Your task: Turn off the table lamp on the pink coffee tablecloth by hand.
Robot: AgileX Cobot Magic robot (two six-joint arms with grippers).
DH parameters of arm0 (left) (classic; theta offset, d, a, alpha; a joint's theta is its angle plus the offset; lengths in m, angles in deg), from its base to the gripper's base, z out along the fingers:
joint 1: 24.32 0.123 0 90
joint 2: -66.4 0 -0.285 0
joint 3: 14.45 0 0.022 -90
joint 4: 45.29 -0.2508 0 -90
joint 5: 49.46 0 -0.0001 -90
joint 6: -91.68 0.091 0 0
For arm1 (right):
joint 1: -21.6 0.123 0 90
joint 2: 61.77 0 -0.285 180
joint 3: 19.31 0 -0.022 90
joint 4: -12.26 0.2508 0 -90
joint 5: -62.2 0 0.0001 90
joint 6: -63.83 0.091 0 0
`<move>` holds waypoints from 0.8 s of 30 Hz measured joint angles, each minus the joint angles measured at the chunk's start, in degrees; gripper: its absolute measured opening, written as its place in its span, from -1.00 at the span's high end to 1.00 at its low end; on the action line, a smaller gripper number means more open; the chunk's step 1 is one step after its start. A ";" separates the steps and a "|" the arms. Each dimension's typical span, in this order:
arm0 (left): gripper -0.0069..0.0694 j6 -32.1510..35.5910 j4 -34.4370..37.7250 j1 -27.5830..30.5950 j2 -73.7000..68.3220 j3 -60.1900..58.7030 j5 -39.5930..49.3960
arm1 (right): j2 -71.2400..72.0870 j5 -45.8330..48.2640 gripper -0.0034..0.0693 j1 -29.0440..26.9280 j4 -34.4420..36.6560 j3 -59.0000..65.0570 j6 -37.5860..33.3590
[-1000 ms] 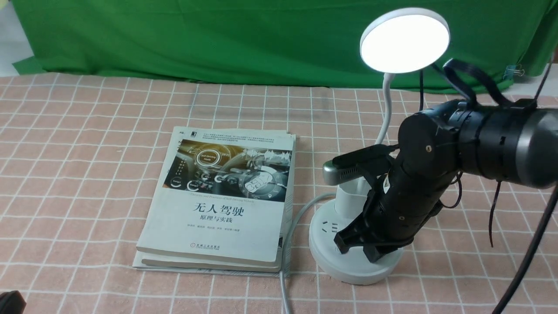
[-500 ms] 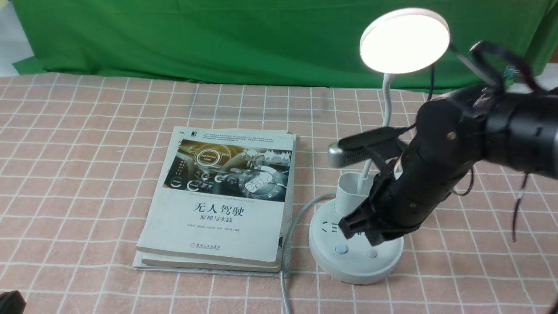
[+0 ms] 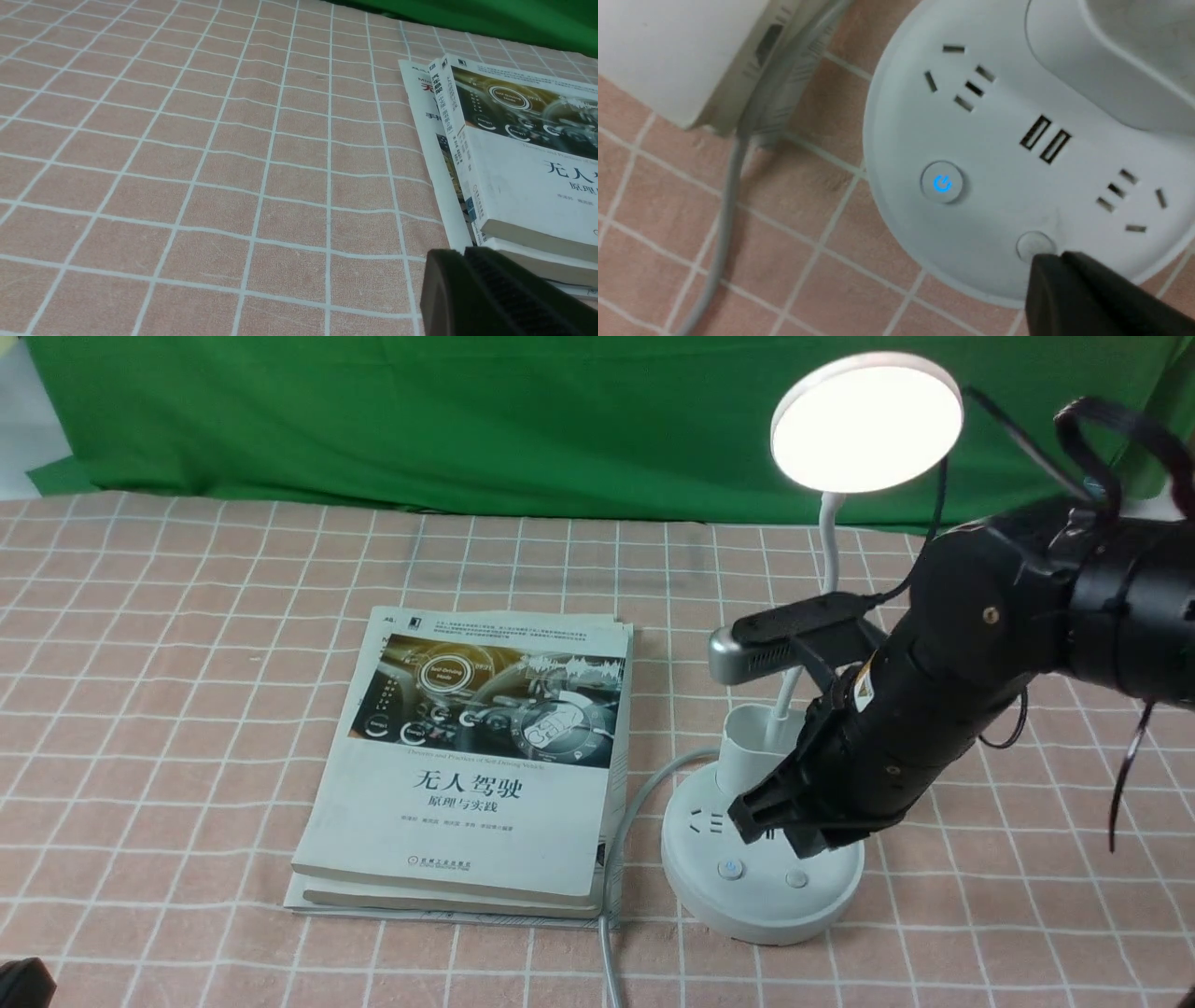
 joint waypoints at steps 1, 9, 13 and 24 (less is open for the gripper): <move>0.80 0.00 0.00 0.00 0.00 0.00 0.00 | -0.54 -0.07 0.78 0.00 0.00 0.00 0.00; 0.80 0.00 0.00 0.00 0.00 0.00 0.00 | -4.96 -0.68 0.78 0.00 0.02 -0.22 -0.05; 0.80 0.00 0.00 0.00 0.00 0.00 0.00 | -3.97 -0.20 0.78 0.00 0.02 -0.09 -0.23; 0.80 0.00 0.00 0.00 0.00 0.00 0.00 | 18.59 1.49 0.78 0.00 0.02 12.69 -0.25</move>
